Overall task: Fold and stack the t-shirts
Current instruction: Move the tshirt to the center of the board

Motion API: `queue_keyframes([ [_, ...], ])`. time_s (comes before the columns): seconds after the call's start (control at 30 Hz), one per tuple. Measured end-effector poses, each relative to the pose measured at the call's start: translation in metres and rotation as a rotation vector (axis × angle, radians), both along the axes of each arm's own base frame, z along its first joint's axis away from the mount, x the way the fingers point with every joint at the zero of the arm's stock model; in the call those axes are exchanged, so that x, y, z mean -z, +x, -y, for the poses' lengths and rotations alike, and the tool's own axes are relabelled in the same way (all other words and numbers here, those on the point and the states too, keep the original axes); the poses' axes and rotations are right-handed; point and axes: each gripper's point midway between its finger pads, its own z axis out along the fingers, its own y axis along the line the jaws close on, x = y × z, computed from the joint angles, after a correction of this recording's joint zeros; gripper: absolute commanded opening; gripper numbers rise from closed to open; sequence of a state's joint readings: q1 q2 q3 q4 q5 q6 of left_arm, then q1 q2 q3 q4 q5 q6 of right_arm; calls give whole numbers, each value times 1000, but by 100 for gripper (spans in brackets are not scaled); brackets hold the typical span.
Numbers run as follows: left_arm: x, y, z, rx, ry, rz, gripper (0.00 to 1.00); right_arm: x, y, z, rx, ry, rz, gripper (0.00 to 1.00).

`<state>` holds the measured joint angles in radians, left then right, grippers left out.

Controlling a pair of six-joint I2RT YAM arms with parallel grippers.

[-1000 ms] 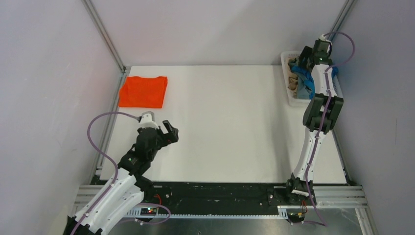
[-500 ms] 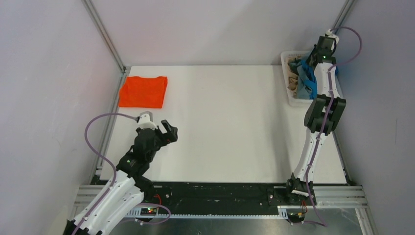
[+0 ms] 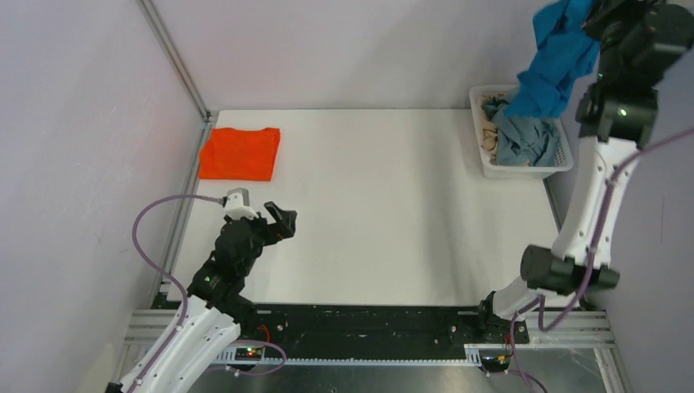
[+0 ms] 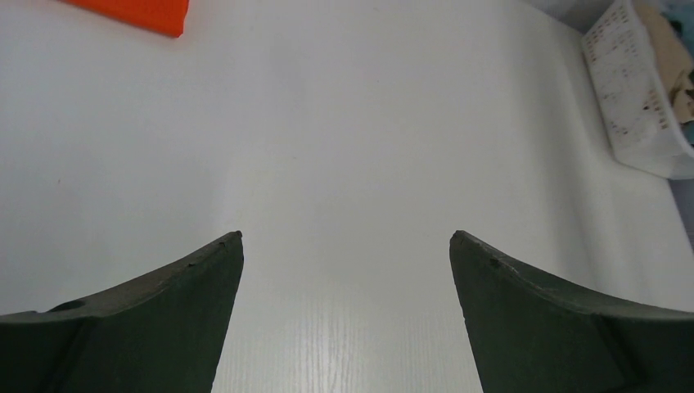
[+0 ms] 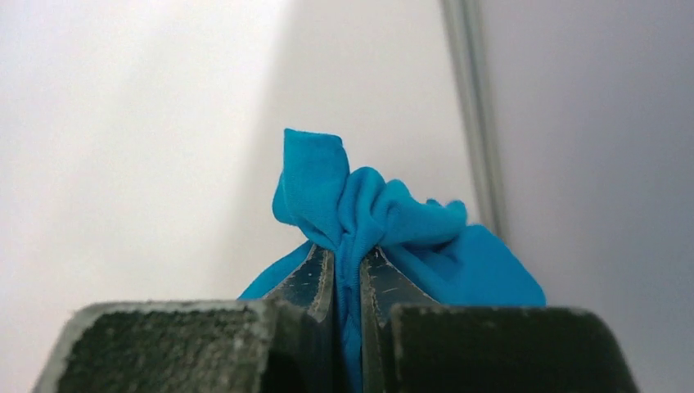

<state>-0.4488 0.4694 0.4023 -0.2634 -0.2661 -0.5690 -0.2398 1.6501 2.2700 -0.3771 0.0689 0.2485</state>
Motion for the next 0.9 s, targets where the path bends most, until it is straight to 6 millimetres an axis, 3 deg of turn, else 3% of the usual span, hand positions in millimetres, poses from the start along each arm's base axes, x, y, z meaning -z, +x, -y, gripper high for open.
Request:
queue_keyframes([
  [0.03, -2, -1, 1, 4, -6, 8, 100, -32, -28, -16, -50, -11, 83, 0],
  [0.1, -8, -2, 1, 8, -21, 29, 100, -63, -59, -39, -127, -20, 169, 0],
  [0.2, -13, -4, 1, 9, -36, 45, 100, -91, -97, -86, -297, -20, 254, 0],
  [0.33, -19, -8, 1, 13, -63, 63, 100, -95, -119, -157, -553, -10, 263, 0],
  [0.47, -22, -13, 3, 29, -89, 68, 100, -66, -126, -233, -783, 12, 186, 0],
  [0.57, -26, -17, 5, 39, -115, 79, 100, -18, -134, -287, -871, 18, 84, 0],
  [0.63, -28, -19, 6, 45, -128, 85, 100, 23, -141, -309, -879, 25, 2, 0],
  [0.8, -27, -22, 8, 53, -151, 71, 100, 168, -157, -338, -777, 41, -257, 0],
  [0.87, -23, -23, 10, 57, -155, 55, 100, 239, -153, -346, -708, 55, -393, 0],
  [0.9, -21, -23, 10, 57, -158, 45, 100, 273, -148, -347, -663, 58, -461, 5],
])
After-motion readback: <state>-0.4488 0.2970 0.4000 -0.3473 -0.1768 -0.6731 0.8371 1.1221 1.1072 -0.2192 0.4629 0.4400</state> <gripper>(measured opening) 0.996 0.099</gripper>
